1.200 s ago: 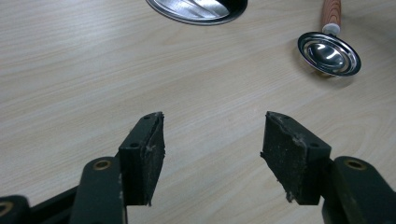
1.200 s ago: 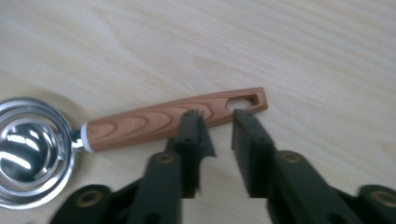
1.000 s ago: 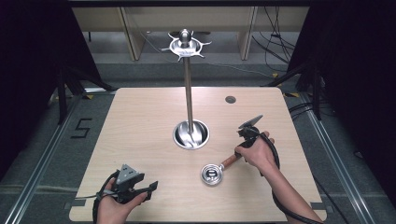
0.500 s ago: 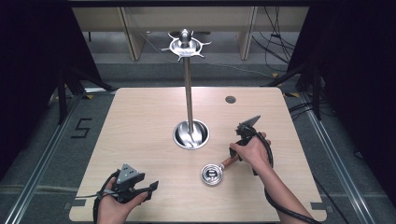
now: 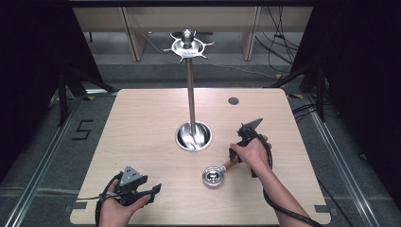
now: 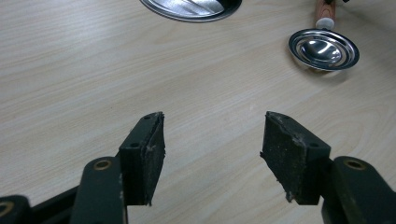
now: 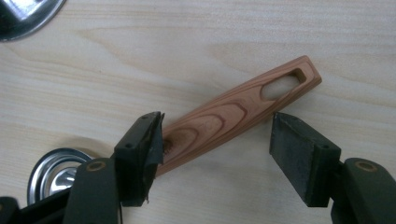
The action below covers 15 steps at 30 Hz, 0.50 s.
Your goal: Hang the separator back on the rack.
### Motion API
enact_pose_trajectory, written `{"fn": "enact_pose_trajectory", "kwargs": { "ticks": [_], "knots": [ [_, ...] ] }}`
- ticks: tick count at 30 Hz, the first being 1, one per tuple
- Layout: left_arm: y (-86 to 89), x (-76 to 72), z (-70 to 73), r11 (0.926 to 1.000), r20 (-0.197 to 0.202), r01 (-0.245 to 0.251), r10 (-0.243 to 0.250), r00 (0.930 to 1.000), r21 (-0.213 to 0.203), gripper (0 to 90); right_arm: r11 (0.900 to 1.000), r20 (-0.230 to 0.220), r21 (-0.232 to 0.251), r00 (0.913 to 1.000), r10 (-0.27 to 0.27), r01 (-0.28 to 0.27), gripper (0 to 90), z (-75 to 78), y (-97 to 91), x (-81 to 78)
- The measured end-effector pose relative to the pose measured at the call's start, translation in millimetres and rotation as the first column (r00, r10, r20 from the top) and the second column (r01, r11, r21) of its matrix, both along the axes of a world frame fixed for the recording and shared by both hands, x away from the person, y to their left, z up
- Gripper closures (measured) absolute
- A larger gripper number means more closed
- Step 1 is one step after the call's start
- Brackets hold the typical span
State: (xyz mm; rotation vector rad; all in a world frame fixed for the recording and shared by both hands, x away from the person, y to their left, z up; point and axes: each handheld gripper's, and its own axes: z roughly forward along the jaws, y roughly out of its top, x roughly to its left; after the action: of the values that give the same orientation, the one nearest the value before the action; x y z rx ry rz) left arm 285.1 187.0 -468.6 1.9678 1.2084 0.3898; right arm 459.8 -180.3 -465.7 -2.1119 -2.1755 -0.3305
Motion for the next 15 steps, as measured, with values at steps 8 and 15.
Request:
{"fn": "enact_pose_trajectory", "kwargs": {
  "ticks": [8,15],
  "knots": [
    [3.1,-0.3,1.5,0.9993,-0.006,0.031,-0.031,0.9995,0.019,38.5,1.0,-0.018,0.001,0.9998,-0.009,0.009,36.8,2.8,4.3,4.8],
    [0.2,-0.3,0.2,1.0,0.002,0.008,-0.008,1.0,-0.003,38.6,0.9998,0.022,-0.021,0.9997,-0.006,0.007,32.9,-6.0,6.3,6.5]
  ]
}}
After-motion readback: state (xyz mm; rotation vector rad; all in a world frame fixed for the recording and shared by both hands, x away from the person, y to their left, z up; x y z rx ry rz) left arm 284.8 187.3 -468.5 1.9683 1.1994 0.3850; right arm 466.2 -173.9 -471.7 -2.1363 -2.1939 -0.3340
